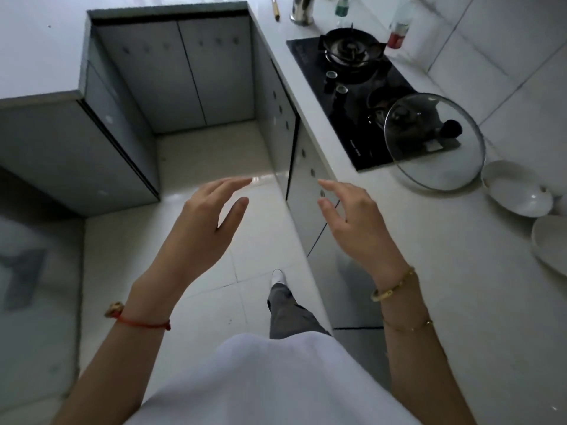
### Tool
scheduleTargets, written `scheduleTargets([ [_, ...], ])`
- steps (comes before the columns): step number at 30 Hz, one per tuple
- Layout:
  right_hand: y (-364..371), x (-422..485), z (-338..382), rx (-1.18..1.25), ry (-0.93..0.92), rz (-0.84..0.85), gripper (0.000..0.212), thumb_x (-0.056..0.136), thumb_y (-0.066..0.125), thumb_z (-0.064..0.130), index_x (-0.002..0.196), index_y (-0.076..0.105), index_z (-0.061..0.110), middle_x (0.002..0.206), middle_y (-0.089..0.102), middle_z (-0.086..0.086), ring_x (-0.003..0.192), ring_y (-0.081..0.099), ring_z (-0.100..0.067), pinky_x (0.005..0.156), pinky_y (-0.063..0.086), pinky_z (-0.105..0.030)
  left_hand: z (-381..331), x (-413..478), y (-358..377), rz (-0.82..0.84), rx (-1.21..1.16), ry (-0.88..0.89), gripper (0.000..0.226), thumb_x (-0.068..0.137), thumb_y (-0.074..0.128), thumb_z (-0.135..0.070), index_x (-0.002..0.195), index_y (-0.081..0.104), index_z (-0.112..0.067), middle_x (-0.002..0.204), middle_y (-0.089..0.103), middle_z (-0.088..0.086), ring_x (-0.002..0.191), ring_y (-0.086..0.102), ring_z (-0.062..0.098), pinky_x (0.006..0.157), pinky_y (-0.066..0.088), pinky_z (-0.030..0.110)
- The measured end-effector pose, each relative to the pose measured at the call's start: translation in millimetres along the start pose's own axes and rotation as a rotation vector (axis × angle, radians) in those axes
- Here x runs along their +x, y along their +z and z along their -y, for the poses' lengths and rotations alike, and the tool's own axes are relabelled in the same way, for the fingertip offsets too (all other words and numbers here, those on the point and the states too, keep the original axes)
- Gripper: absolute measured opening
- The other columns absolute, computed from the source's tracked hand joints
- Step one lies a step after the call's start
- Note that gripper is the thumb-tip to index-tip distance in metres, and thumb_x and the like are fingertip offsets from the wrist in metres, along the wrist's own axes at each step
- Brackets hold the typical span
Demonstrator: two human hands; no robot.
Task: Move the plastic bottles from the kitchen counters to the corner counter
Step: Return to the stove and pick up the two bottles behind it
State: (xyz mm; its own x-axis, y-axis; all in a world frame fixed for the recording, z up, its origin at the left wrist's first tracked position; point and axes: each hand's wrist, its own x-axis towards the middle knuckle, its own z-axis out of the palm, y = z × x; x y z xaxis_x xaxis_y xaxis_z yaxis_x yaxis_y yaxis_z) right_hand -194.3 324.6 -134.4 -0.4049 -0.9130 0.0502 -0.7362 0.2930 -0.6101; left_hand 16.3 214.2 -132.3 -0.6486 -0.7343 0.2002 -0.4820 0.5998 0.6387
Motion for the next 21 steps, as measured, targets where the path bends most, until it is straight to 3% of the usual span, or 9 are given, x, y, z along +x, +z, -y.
scheduleTargets([
  [9,21.3,128.8,16.0,0.007,-0.138,0.098,0.039,0.097,0.046,0.028,0.133,0.050,0.016,0.134,0.055,-0.001,0.128,0.043,-0.014,0.108,0.033,-0.026,49.4,79.8,-25.6,-0.080,0.054,-0.118,0.038,0.097,0.045,-0.029,0.134,0.050,-0.021,0.133,0.056,-0.003,0.126,0.048,0.011,0.106,0.040,0.035],
  [14,23.4,214.2,25.1,0.002,-0.203,0.092,0.039,0.097,0.046,0.029,0.134,0.049,0.017,0.134,0.055,0.000,0.129,0.043,-0.014,0.107,0.031,-0.023,70.6,140.8,-41.1,-0.138,0.073,-0.150,0.038,0.096,0.046,-0.027,0.133,0.051,-0.020,0.127,0.059,-0.001,0.116,0.054,0.015,0.101,0.043,0.032],
  [21,32.3,311.9,38.7,0.028,-0.261,0.125,0.039,0.096,0.046,0.028,0.133,0.049,0.018,0.133,0.056,0.001,0.129,0.043,-0.013,0.108,0.030,-0.022,104.5,224.3,-56.2,-0.173,0.091,-0.159,0.040,0.096,0.043,-0.032,0.135,0.049,-0.020,0.133,0.057,-0.002,0.127,0.047,0.009,0.106,0.040,0.034],
])
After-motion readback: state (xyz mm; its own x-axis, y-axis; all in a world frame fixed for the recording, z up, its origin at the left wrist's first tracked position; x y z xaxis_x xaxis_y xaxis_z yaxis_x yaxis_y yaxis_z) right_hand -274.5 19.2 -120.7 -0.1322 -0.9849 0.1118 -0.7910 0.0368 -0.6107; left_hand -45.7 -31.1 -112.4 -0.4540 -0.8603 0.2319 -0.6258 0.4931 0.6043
